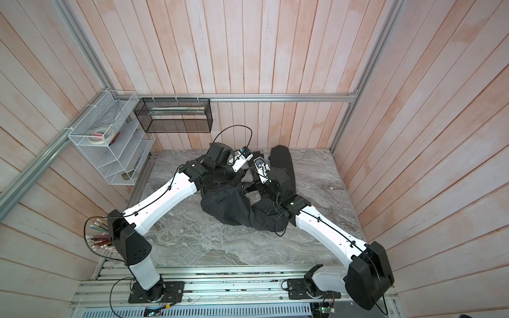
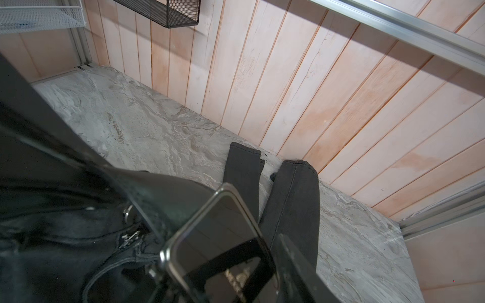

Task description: Remove the belt from the trousers

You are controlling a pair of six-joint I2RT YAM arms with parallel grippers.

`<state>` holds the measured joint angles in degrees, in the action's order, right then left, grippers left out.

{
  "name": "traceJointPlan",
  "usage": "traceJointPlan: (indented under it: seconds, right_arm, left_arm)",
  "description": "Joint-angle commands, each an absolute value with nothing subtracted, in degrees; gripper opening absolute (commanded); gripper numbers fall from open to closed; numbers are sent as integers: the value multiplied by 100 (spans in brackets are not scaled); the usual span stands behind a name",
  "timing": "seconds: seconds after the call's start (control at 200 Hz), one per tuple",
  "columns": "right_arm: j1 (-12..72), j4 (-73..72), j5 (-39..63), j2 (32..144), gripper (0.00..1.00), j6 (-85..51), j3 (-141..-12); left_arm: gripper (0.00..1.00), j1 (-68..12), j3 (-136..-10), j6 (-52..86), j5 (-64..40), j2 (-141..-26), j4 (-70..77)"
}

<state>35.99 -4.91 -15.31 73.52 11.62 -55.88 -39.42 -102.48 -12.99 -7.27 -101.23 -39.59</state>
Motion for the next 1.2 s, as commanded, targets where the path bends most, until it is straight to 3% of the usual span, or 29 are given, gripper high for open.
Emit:
traceJointPlan:
  seconds: [0.0,0.15,0.285,0.47,0.665,0.79,0.95,1.085,1.195]
  right_arm:
    - [3627,-1011,-2059,7344,44,1272,-5554]
    - [3636,-1536,-2335,7137,14,1483,-5612]
    - [3637,-1652,-2751,6933,0,2081,-6080]
    - [3637,-969,-2919,6864,0,2483,-6919]
    - [3630,-1168,-2768,6908,0,1789,-5959]
    - [3629,-1048,-2111,7254,0,999,-5683]
    - [3657,-897,-1342,7768,0,509,-5814]
    - [3678,-892,-1097,7943,0,397,-5929]
    - [3720,-853,-1007,7997,0,398,-6016]
  left_arm:
    - [0,-3845,-10064,-1113,-1200,-9544,-3272]
    - [0,-3740,-9754,-961,-1784,-9274,-2582]
    - [0,-3747,-10045,-774,-2504,-9460,-2173]
    - [0,-3716,-10244,-560,-2606,-9840,-1598]
    - [0,-3218,-9059,41,-2201,-9846,-684]
    - [0,-3069,-8301,-121,-1753,-9798,-591]
    - [19,-3183,-7208,-520,-942,-9364,2]
    - [47,-3328,-6024,-857,-615,-8683,1483]
    - [57,-3366,-5678,-1016,-594,-8507,2053]
